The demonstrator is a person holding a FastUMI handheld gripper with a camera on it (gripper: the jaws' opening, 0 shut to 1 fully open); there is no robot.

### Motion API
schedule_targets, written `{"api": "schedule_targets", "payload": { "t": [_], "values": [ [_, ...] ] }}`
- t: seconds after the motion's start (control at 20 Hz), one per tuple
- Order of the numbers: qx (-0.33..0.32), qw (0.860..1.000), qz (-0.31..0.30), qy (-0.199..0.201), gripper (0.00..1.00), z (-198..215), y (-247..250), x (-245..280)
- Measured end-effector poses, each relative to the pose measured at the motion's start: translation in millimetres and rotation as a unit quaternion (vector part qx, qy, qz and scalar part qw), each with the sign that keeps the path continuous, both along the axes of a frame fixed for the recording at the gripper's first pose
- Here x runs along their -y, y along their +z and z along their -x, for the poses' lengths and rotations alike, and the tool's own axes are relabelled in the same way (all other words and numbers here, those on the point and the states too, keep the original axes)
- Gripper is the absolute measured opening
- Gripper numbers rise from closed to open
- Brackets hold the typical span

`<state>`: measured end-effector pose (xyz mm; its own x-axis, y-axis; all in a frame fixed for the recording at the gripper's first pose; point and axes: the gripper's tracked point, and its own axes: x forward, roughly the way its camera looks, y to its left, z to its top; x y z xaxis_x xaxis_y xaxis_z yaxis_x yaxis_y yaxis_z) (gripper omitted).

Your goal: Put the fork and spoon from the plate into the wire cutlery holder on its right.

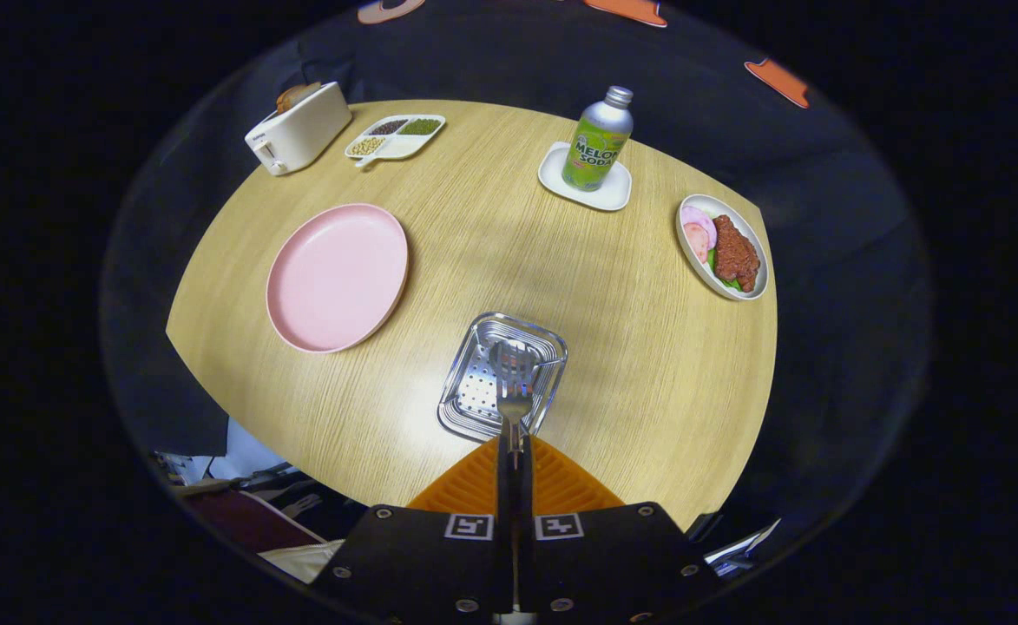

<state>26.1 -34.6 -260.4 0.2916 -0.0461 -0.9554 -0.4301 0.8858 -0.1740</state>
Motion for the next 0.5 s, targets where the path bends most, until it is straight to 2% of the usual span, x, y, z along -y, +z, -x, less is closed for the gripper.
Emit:
{"api": "schedule_targets", "payload": {
  "t": [0.5],
  "values": [
    [-0.062, 0.998, 0.024, 0.021, 0.03, -9.5, -26.1, -10.6]
  ]
}}
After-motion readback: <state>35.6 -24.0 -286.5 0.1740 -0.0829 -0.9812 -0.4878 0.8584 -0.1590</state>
